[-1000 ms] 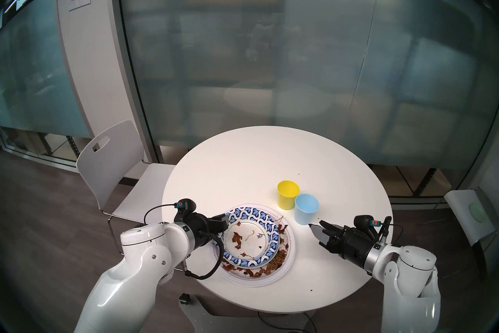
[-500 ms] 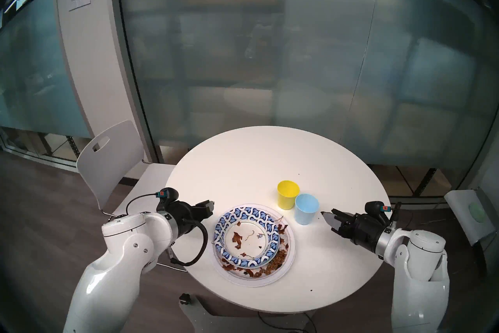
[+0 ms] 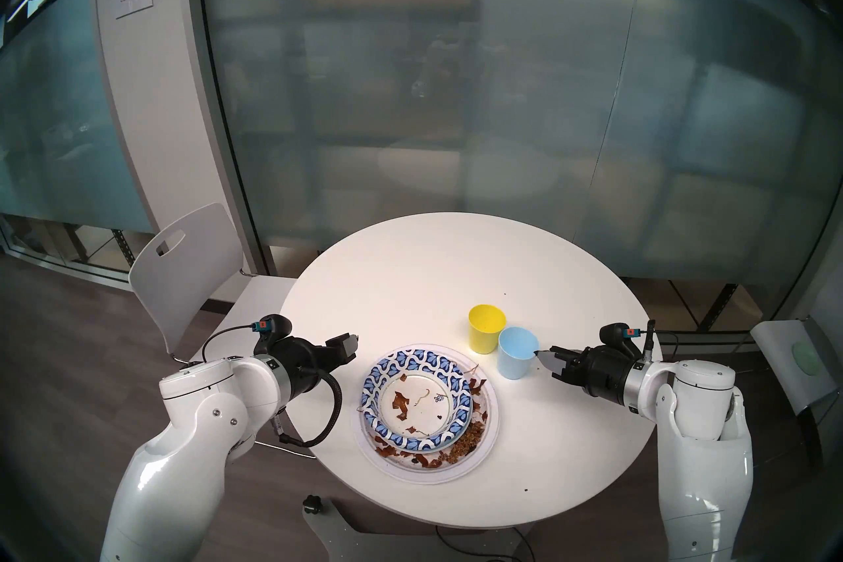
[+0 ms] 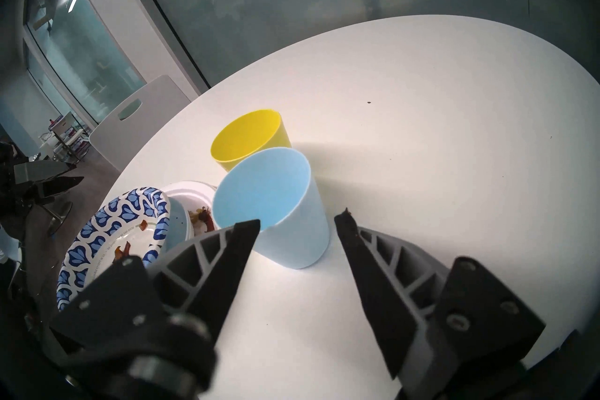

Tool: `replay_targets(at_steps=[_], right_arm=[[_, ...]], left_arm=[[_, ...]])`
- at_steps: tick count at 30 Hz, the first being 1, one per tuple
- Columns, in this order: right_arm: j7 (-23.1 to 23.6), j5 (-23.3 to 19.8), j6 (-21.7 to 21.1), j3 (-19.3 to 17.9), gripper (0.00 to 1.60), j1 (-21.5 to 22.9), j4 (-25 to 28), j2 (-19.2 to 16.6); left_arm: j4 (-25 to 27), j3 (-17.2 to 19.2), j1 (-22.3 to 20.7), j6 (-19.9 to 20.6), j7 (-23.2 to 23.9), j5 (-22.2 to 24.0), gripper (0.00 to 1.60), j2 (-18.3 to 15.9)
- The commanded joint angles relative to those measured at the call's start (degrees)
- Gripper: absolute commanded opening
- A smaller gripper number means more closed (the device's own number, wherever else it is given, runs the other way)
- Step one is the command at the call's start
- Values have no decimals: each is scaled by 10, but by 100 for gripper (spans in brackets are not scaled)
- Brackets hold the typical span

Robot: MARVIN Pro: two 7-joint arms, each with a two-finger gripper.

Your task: Stack the plates into one stack

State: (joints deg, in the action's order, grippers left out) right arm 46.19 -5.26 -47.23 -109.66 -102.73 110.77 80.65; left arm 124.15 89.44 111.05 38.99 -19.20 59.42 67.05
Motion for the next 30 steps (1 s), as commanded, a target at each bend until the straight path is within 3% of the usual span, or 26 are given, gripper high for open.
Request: replay_targets(at_steps=[1,22,27,30], right_arm=[[9,-2,-9,7,103,60,-5,-26],[44,37,-48,72,100,110,-59,-89],[47,47,-51,80,80,118,-66,-94],[50,51,-51,84,76,119,-70,-97]], left_arm=[[15,13,2,-7,2,2,160,0],[14,27,12,-16,4,6,160,3],[16,30,14,-17,5,7,160,3],[17,31,17,-17,6,8,160,3]])
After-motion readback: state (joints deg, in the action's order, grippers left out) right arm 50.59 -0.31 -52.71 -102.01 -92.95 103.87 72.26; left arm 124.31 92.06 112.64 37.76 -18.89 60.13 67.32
